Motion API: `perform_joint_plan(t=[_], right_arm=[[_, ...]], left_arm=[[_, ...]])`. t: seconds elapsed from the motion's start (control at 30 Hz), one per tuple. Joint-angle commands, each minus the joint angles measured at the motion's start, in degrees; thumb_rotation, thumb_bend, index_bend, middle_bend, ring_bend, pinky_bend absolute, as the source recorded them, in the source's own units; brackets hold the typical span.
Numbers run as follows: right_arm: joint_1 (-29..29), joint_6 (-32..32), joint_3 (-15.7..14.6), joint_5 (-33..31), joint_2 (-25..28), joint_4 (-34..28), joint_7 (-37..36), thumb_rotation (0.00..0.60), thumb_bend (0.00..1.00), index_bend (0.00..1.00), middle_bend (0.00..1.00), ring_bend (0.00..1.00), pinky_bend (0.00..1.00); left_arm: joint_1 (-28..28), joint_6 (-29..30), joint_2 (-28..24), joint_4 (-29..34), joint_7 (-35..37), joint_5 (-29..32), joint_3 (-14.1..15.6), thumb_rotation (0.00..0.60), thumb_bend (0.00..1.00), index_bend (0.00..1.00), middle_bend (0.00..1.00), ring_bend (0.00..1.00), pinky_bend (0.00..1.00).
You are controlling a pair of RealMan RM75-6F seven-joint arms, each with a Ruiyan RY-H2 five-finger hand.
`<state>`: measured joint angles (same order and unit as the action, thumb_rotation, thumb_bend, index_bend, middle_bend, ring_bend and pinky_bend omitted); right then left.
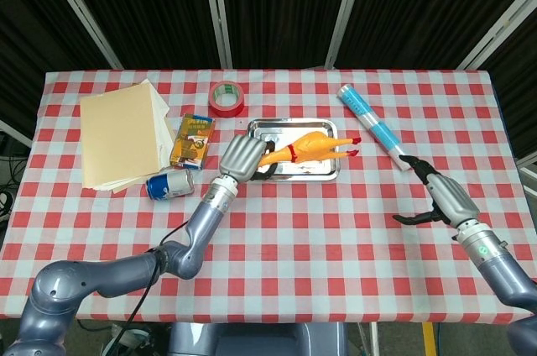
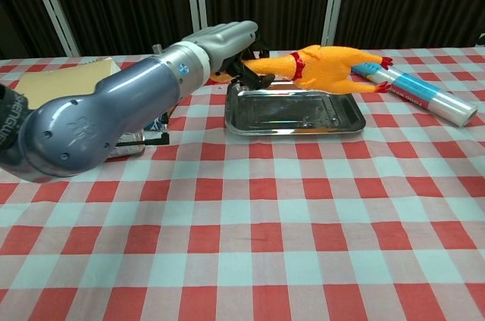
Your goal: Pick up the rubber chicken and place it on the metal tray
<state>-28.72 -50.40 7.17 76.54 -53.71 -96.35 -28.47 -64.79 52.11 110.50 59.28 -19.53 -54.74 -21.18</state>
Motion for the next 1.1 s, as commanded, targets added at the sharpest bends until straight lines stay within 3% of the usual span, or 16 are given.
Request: perform_joint_plan(t=[0.03, 0.27, 0.5, 0.57, 0.67, 0.7, 0.8, 1.0, 1.1], right_arm=[[0.21, -0.08, 0.1, -0.3, 0.11, 0.28, -0.3, 0.524, 0.13, 0.0, 0.06, 0.01, 0.15], [0.4, 0.37, 0.26, -1.08, 0.57, 0.89, -0.49, 0.524, 0.13, 0.0, 0.06, 0.01, 0.15], [0.19, 1.11, 0.55, -1.65, 0.6, 1.35, -0.64, 0.524, 0.13, 0.0, 0.06, 0.01, 0.15], [0.09, 1.25, 0.7, -1.72, 0.51, 1.44, -0.74, 0.524, 0.13, 0.0, 0.06, 0.01, 0.15], [-0.01, 1.4, 0.84, -1.67, 0.51, 1.46, -0.74, 0.524, 0.13, 0.0, 0.06, 0.01, 0.15], [0.0, 1.41, 0.85, -1.65, 0.5, 1.44, -0.74, 0.524, 0.13, 0.0, 0.06, 0.01, 0.15], [0.05, 1.39, 0.89, -1.61, 0.6, 1.3, -0.65, 0.524, 0.13, 0.0, 0.06, 0.01, 0.15], [0.37, 0.88, 1.0, -1.4, 0.96, 0.57, -0.5, 0.524, 0.13, 0.0, 0.06, 0.01, 0.15], [0.75, 0.29, 1.06, -1.35, 1.12, 0.36, -0.53, 0.524, 0.13, 0.0, 0.06, 0.01, 0.15]], left_arm=[[-3.72, -3.44, 3.33, -5.92, -2.95, 2.97, -2.07, 0.6, 0.62, 0.64, 0.71, 0.63, 0.7], [-7.52, -7.94, 8.41, -15.11, -5.1, 7.45, -4.24, 0.6, 0.56, 0.61, 0.68, 0.6, 0.69], [-9.98, -10.62, 11.39, -21.36, -4.58, 9.8, -6.42, 0.6, 0.42, 0.44, 0.52, 0.45, 0.59], [-10.4, -10.69, 12.1, -22.77, -3.69, 9.49, -6.7, 0.6, 0.38, 0.37, 0.44, 0.38, 0.52], [-10.37, -10.98, 12.65, -23.85, -2.48, 9.32, -7.0, 0.6, 0.18, 0.17, 0.21, 0.16, 0.29], [-10.31, -11.21, 12.67, -23.98, -2.32, 9.43, -7.09, 0.6, 0.11, 0.09, 0.13, 0.08, 0.2], [-9.91, -12.25, 12.28, -23.5, -1.99, 10.55, -7.84, 0.593, 0.03, 0.0, 0.01, 0.0, 0.1], [-8.35, -10.02, 10.1, -19.76, -1.21, 10.57, -8.63, 0.558, 0.01, 0.0, 0.0, 0.0, 0.07], [-6.26, -7.96, 7.57, -15.02, 0.15, 9.52, -8.56, 0.557, 0.01, 0.0, 0.0, 0.0, 0.07]])
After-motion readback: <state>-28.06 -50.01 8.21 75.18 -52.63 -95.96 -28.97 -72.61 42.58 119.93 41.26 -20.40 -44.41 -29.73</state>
